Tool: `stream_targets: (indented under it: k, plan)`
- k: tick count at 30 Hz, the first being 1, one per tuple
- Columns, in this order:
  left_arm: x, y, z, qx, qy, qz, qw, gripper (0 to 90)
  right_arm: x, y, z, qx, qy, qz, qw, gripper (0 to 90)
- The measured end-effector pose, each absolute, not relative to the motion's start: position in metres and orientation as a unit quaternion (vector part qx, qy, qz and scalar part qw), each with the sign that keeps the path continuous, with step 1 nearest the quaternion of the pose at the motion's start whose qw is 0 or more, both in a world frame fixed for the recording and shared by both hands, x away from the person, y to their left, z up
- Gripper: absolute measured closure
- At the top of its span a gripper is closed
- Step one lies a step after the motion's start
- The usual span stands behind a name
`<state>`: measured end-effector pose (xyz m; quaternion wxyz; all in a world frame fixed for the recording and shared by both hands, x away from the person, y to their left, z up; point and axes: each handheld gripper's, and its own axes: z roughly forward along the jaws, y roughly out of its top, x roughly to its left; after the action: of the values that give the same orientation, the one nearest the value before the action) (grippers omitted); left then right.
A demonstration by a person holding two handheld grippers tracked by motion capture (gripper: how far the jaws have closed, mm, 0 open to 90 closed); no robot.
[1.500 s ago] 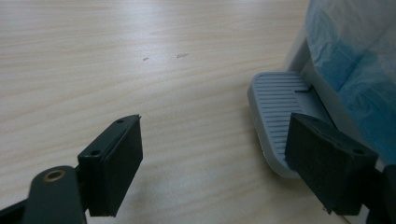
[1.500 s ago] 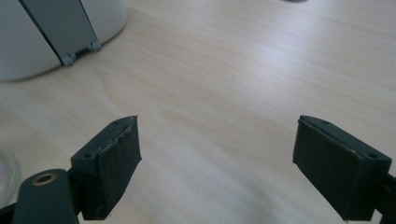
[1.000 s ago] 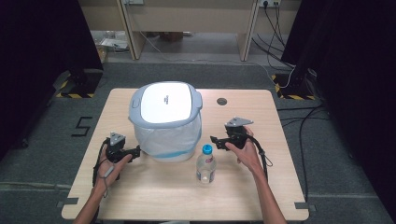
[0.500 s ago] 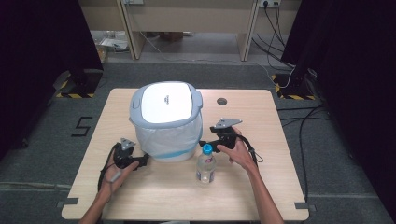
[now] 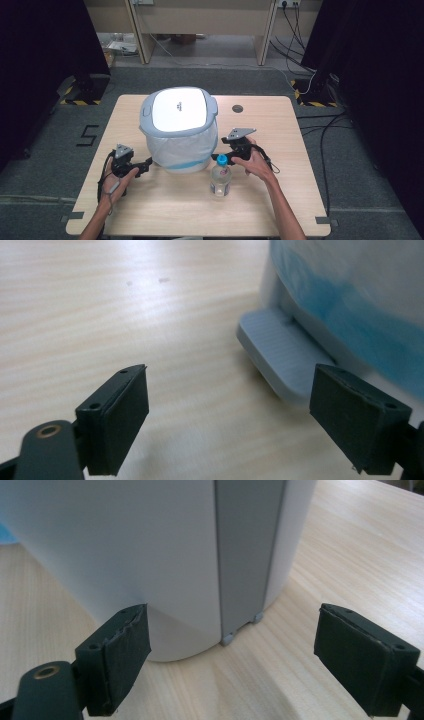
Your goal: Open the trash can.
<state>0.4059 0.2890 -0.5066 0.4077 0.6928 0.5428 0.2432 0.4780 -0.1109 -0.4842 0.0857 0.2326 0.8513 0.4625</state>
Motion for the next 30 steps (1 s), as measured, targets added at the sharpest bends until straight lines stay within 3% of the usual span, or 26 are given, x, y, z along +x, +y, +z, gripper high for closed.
stream_targets:
  k: [10,18,30]
  plan:
    - [0.427,0.281,-0.513,0.687,0.55,0.229,0.416,13.4,0.477,-0.108,-0.488,0.196,0.847,0.491,0.057,14.6]
    - [0.427,0.283,-0.516,0.681,0.551,0.226,0.426,13.5,0.485,-0.105,-0.489,0.21,0.849,0.48,0.068,1.5]
    - [0.427,0.27,-0.516,0.686,0.542,0.23,0.428,15.4,0.521,-0.109,-0.487,0.267,0.837,0.468,0.098,3.8]
